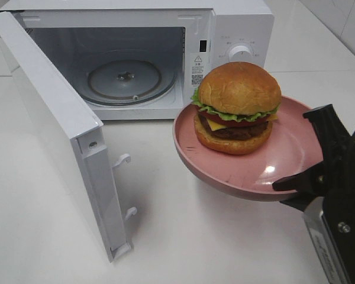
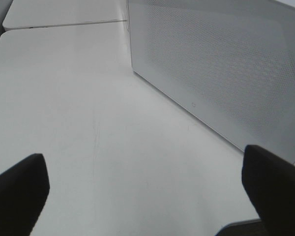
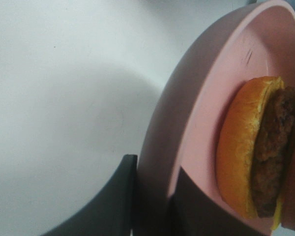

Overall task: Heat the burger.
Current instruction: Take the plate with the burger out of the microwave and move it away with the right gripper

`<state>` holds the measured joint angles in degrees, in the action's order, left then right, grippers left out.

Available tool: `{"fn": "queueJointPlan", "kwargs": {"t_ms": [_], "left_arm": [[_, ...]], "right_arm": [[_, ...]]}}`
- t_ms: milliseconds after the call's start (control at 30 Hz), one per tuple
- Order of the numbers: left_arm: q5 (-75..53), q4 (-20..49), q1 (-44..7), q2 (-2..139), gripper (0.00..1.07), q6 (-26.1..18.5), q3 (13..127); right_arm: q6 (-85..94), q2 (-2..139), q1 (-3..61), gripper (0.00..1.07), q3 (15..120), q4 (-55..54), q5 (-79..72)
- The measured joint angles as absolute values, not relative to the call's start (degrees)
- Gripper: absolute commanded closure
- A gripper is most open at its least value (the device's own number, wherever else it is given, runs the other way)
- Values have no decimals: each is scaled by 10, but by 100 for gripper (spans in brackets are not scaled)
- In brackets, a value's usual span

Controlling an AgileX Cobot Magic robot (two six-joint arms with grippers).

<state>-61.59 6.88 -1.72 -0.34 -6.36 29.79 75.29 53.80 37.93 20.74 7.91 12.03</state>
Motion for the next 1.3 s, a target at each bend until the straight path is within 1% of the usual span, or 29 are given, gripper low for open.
{"fn": "queueJointPlan", "kwargs": {"t_ms": [233,433,500,600,667,767,833,933,1033,1100,1300], "left_arm": [[-616,69,-17,-3,7,-64,298],[-616,69,-17,-3,7,-64,298],[-616,69,-17,-3,7,-64,298],[-616,69,-17,-3,7,-64,298],[-616,69,-17,-3,7,-64,298],[-616,69,-17,-3,7,-64,298],[-616,69,-17,-3,7,-64,298],[-616,69,-17,-3,7,-64,298],[-616,69,-17,-3,7,-64,298],[-616,69,-17,-3,7,-64,298],[-616,69,-17,-3,7,-64,298]], "right_arm": [[735,480,379,106,206,107,188],[663,437,379,106,206,151,246],[600,423,379,106,206,195,271],[586,423,379,106,206,204,274],[537,423,379,106,206,231,289],[509,423,379,106,206,249,298],[447,423,379,106,206,285,308],[433,423,379,106,206,295,311],[392,423,379,106,206,324,320],[333,423,379,106,206,356,332],[274,431,379,106,206,390,345]]}}
